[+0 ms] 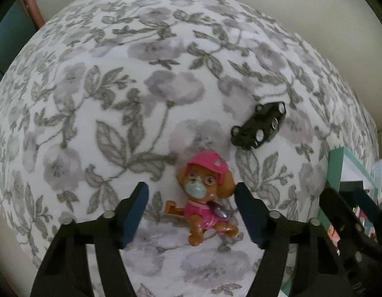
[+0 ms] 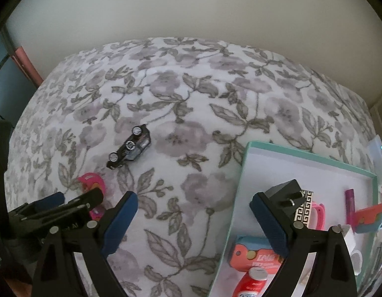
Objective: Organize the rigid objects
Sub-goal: 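Move both tools back over the toy dog and black toy car, then grasp the pink-helmeted toy dog with the left tool while the right tool grasps the black toy car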
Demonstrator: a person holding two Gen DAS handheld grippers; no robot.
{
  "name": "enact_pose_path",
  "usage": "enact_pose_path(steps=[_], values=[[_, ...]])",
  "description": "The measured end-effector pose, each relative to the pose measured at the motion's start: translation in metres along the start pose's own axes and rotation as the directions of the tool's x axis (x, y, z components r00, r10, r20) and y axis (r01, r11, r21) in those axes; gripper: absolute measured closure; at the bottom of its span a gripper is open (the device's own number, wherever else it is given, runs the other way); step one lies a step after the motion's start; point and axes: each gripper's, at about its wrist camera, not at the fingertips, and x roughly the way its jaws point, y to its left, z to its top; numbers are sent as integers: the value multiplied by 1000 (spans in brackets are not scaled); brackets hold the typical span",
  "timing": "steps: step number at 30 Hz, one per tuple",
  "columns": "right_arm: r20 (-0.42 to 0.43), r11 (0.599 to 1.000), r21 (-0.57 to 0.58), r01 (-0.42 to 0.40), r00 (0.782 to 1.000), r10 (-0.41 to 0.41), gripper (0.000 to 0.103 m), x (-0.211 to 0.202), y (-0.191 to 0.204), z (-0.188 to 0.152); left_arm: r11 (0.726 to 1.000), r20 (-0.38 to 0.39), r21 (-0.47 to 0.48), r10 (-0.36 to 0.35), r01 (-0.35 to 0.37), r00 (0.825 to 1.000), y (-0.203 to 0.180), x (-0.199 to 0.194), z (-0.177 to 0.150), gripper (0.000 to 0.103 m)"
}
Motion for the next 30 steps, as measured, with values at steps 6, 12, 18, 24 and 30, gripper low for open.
enact_pose_path(steps=[6,12,18,24,30], values=[[10,1000,9,0,1000,0,8,-1,-1,1,1000,-7,12,-24,24,1000,-6,4,-1,56],[24,1000,11,-6,1000,6,8,-3,2,3,1000,24,15,-23,23,999,-3,1,10,60],[49,999,17,-29,998,28,8,-4,9,7,999,69,-42,19,-16,997,17,-2,22,60],[72,998,-6,-67,995,67,8,-1,24,11,995,88,-100,24,-16,996,39,2,31,60],[54,996,-41,-79,995,81,10,17,41,16,992,100,-130,19,-5,995,50,4,36,60]])
